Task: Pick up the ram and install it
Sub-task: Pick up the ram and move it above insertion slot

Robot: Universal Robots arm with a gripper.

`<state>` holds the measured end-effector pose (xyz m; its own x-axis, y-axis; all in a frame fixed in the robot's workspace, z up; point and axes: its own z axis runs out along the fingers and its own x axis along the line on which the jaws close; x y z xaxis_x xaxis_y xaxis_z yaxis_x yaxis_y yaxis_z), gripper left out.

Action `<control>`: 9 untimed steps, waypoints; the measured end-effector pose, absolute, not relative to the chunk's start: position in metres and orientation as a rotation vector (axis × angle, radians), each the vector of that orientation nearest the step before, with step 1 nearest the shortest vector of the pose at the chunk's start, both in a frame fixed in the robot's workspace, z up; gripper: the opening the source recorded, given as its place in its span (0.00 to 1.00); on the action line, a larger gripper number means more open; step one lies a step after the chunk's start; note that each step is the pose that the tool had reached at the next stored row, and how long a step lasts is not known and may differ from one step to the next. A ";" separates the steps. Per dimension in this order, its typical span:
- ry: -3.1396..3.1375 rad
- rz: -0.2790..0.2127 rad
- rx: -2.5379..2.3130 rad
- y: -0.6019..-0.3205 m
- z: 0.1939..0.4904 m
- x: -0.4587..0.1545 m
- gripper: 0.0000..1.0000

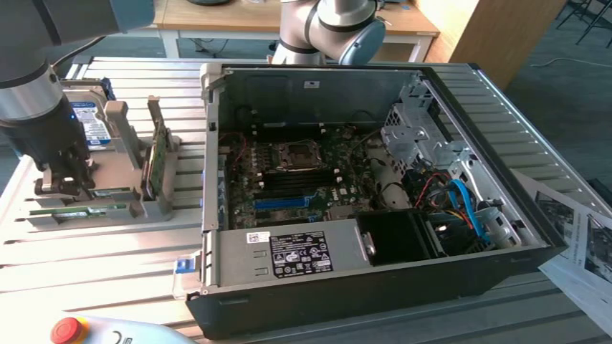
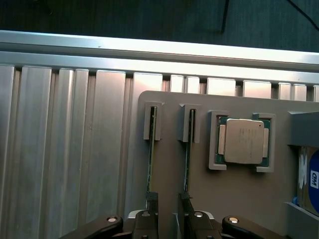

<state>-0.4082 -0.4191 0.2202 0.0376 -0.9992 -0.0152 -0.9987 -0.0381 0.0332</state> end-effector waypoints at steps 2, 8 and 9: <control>-2.169 -0.053 2.254 -0.420 0.220 -0.408 0.30; -2.169 -0.053 2.253 -0.425 0.220 -0.408 0.30; -2.169 -0.053 2.253 -0.425 0.220 -0.408 0.30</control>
<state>-0.4081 -0.4254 0.2202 0.0378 -0.9992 -0.0152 -0.9987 -0.0382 0.0331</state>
